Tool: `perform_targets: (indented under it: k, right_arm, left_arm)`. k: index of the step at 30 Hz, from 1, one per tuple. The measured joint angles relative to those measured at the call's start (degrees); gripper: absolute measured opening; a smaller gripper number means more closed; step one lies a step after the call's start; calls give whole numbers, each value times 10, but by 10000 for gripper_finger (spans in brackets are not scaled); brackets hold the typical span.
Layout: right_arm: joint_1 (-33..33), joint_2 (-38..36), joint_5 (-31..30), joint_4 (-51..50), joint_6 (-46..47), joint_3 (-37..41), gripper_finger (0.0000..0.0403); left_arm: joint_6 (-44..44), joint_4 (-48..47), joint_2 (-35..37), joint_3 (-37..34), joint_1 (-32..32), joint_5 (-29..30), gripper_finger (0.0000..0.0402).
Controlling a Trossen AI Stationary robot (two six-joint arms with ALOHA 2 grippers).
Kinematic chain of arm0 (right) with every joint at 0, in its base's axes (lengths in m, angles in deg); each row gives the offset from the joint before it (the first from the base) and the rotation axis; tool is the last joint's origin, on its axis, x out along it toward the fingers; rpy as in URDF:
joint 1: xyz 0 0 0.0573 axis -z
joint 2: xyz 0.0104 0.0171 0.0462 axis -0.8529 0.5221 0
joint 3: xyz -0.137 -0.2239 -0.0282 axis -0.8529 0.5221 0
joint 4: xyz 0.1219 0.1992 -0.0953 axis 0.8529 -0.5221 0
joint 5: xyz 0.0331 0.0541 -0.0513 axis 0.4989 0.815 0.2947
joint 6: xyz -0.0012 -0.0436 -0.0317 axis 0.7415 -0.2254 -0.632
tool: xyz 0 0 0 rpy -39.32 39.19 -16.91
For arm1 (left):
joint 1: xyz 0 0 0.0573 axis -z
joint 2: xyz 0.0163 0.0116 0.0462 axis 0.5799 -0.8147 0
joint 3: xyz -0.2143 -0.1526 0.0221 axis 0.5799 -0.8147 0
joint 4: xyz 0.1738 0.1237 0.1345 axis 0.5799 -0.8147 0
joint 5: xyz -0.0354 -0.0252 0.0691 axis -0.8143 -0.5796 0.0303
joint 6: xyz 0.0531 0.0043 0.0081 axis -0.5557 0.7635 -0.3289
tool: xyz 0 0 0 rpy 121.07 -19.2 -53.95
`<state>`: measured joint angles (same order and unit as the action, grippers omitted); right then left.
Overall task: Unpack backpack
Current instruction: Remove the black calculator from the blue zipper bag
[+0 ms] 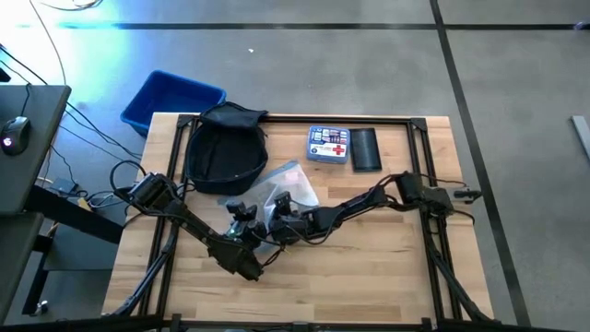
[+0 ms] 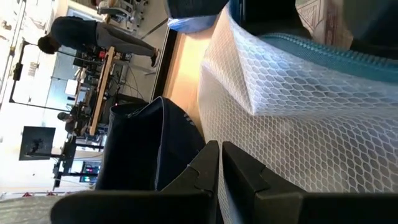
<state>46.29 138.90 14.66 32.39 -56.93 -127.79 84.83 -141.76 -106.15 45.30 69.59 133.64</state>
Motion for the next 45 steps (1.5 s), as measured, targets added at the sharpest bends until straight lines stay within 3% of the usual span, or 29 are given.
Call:
perform_targets:
  k: [5, 11, 22, 30, 37, 45]
  right_arm:
    - [11, 3, -23, 9, 63, 1, 112]
    - [8, 3, -53, 10, 75, 1, 11]
    - [-20, -43, -62, -44, 48, 6, 0]
    - [4, -61, -89, -22, 159, 5, 0]
    - [30, -55, -3, -73, 207, 2, 0]
    - [-17, -87, 17, -115, 168, 4, 0]
  left_arm:
    - [-1, -1, 0, 0, 0, -3, 0]
    - [-2, 0, 0, 0, 0, -2, 0]
    - [9, -24, 0, 1, 2, -2, 0]
    - [35, -39, 2, 2, 5, 7, 0]
    - [35, -37, 2, 2, 5, 7, 0]
    - [35, -34, 2, 2, 6, 8, 0]
